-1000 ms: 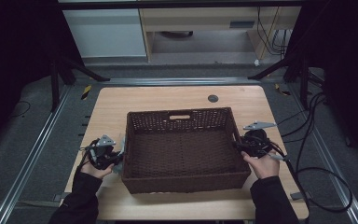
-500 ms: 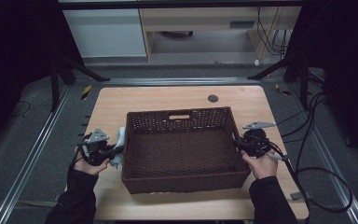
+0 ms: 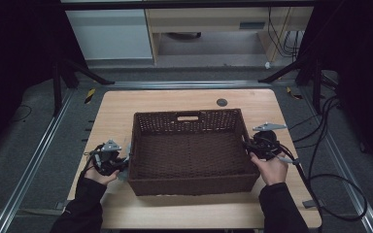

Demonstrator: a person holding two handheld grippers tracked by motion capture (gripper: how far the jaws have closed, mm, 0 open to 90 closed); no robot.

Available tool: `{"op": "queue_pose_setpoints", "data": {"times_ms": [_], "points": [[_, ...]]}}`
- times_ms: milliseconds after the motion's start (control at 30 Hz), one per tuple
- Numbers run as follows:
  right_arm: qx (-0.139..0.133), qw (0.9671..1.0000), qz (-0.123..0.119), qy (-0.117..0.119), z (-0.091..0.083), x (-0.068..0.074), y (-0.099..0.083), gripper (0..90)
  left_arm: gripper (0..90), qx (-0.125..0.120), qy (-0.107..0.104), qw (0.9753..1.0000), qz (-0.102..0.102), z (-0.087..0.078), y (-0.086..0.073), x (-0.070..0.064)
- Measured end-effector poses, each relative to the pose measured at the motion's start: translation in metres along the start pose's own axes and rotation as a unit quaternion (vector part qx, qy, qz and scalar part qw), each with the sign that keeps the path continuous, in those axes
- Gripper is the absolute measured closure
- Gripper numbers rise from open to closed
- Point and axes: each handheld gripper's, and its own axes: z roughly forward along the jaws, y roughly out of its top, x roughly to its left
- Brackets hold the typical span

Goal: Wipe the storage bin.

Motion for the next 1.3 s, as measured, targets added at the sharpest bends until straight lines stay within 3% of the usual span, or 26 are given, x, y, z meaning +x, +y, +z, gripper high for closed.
{"op": "queue_pose_setpoints", "data": {"times_ms": [100,167,233,333,400,567,667,833,1033,1233,1300], "points": [[-0.008,0.9999,-0.008,-0.005,-0.002,-0.001,0.0,62.5,82.0,-0.006,0.003,1.0,-0.002,-0.004,0.001,0.001],[-0.021,0.9997,-0.008,0.006,-0.008,-0.003,0.001,57.5,81.9,-0.016,0.005,0.9999,-0.004,-0.009,0.003,0.002],[-0.02,0.9997,-0.01,0.008,-0.009,-0.003,0.001,56.9,82.0,-0.032,0.007,0.9995,-0.001,-0.017,0.006,0.001],[0.0,0.9996,-0.026,0.009,-0.006,0.0,0.0,56.8,82.0,-0.063,0.01,0.9979,0.01,-0.037,0.014,-0.005],[0.01,0.9995,-0.028,0.006,-0.005,0.0,0.0,57.0,82.0,-0.069,0.012,0.9974,0.018,-0.045,0.017,-0.009],[0.023,0.9994,-0.026,0.009,-0.002,-0.002,-0.001,60.4,82.0,-0.06,0.011,0.9979,0.022,-0.042,0.015,-0.012],[0.02,0.9993,-0.01,0.029,0.0,-0.004,-0.004,66.5,81.9,-0.043,0.005,0.9989,0.018,-0.032,0.006,-0.013],[0.013,0.9996,0.009,0.024,-0.001,-0.003,-0.005,70.4,81.9,-0.004,-0.008,0.9999,0.011,-0.015,-0.011,-0.014],[0.006,0.9997,0.017,0.015,0.001,-0.003,-0.003,71.4,82.0,-0.005,-0.01,0.9999,0.003,-0.012,-0.011,-0.01],[0.005,0.9999,0.013,0.007,0.004,-0.002,0.0,70.6,81.9,-0.049,-0.001,0.9988,0.004,-0.033,0.004,-0.006],[-0.002,1.0,-0.005,0.002,0.003,-0.001,0.0,65.9,81.9,-0.068,0.0,0.9976,0.013,-0.045,0.011,-0.008]]}}
